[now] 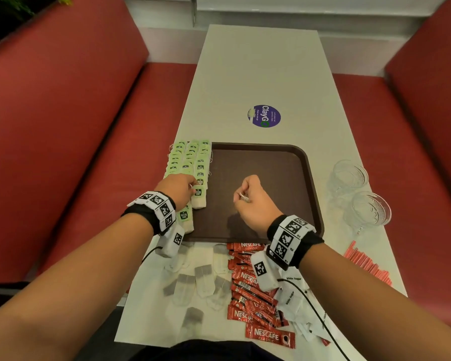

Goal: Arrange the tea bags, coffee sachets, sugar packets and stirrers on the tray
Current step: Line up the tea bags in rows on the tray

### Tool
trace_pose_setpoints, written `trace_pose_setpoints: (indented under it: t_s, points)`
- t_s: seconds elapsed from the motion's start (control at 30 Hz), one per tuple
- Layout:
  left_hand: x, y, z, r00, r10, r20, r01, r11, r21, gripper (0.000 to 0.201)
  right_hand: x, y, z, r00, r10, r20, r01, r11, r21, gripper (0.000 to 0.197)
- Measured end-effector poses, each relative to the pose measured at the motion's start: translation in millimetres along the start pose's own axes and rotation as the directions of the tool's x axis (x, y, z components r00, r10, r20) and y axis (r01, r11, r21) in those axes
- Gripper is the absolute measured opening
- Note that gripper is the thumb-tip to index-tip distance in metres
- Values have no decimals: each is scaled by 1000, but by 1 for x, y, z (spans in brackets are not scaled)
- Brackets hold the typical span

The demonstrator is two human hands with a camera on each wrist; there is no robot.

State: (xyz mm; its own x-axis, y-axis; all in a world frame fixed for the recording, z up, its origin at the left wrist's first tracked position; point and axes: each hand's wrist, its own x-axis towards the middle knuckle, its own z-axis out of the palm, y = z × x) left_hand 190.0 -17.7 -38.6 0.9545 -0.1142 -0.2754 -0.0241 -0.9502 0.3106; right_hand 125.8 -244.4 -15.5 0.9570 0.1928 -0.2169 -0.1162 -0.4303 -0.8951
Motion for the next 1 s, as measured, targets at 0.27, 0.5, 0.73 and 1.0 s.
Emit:
trace_pose_setpoints:
  t_s: [0.27, 0.5, 0.73, 1.0]
  points:
    - [17, 12, 1, 991, -110, -77, 115, 991, 63, 24, -3, -1, 1, 996, -66, 57, 70, 995, -72, 16]
    - [20, 33, 14, 987, -155, -46, 161, 969, 189, 51, 0, 2, 3, 996, -59, 70, 62, 997, -48, 8]
    - [14, 34, 0, 994, -90, -59, 94, 993, 75, 37, 4, 10, 2, 994, -58, 90, 63, 997, -52, 10]
    - [-48, 48, -31, 937, 350, -11, -327, 862, -386, 17, 14, 13, 8, 997, -53, 54, 48, 994, 97, 7]
